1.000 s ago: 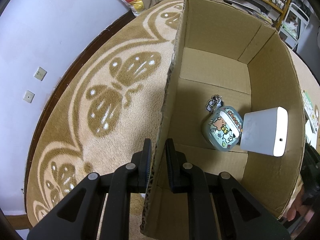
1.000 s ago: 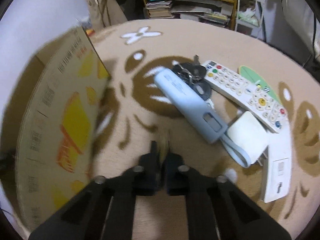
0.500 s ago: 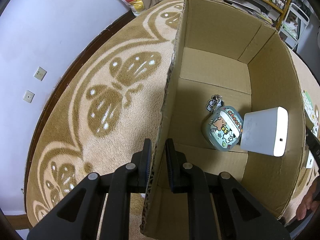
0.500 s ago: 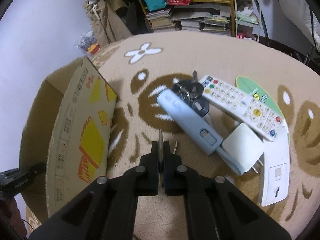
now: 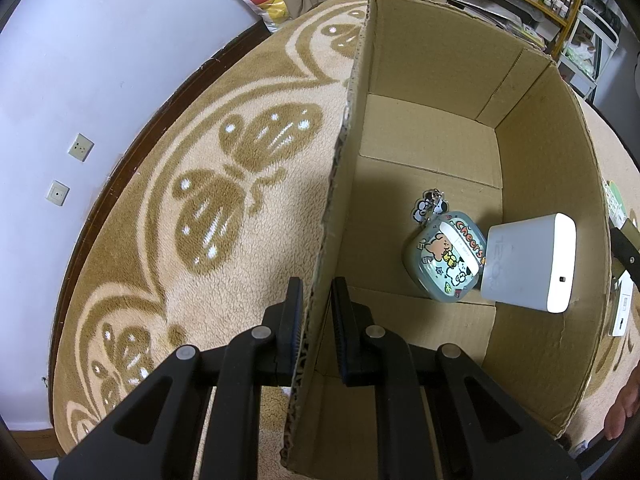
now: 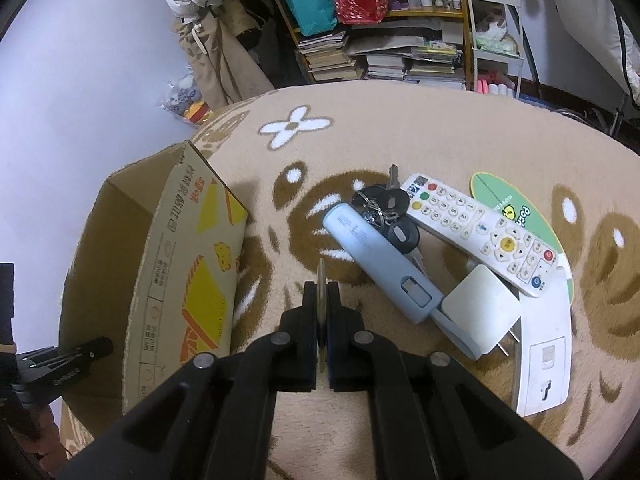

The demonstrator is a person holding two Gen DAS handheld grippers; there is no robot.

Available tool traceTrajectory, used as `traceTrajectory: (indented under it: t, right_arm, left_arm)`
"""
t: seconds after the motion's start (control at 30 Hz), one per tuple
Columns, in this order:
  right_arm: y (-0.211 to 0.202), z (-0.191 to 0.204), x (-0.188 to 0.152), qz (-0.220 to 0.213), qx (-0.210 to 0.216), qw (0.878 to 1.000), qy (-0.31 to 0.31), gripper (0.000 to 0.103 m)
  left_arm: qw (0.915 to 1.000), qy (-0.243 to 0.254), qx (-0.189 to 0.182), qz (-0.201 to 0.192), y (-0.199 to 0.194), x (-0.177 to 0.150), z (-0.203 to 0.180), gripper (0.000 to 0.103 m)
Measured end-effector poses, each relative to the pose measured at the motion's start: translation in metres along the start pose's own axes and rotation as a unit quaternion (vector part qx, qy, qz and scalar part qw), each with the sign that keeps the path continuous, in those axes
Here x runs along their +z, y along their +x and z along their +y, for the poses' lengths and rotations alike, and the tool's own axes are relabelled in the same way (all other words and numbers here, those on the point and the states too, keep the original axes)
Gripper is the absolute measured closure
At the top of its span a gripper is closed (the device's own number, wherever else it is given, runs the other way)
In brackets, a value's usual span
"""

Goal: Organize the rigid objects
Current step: 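Lift the key with the right tool and carry it over the box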

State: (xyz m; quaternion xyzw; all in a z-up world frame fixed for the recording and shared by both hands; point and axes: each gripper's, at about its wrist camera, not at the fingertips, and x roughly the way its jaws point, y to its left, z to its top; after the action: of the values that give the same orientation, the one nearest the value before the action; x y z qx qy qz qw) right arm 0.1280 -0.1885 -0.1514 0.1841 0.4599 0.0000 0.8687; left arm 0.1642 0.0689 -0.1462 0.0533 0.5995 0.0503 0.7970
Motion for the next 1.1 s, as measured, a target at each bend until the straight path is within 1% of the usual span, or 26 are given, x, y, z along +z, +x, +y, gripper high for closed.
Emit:
traceTrajectory:
  t: [0.37,0.6,0.73,0.9,1.1]
  right_arm:
    - [-0.032,0.043,0.026,-0.037,0.034,0.998,-0.041,0.098]
    - [-0.057,0.078,0.049,-0.075,0.065,0.993,-0.067,0.098]
    - [-0.064,0.098,0.058,-0.085,0.085,0.990,-0.077,0.098]
    - [-0.065,0.123,0.060,-0.086,0.106,0.985,-0.101,0.098]
    - [-0.044,0.131,0.051,-0.058,0.116,0.986,-0.108,0.098]
  left_arm:
    - [1.0000,-0.001,-0.001,0.001,0.000,0.000,0.002,0.090]
    - [1.0000,-0.001,-0.001,0.001,0.000,0.000,0.002,0.090]
    - [1.0000,-0.001,-0.001,0.001,0.000,0.000,0.002,0.090]
    - [1.0000,-0.001,-0.001,0.001,0.000,0.000,0.002,0.090]
    - [1.0000,-0.001,-0.001,0.001,0.000,0.000,0.002,0.090]
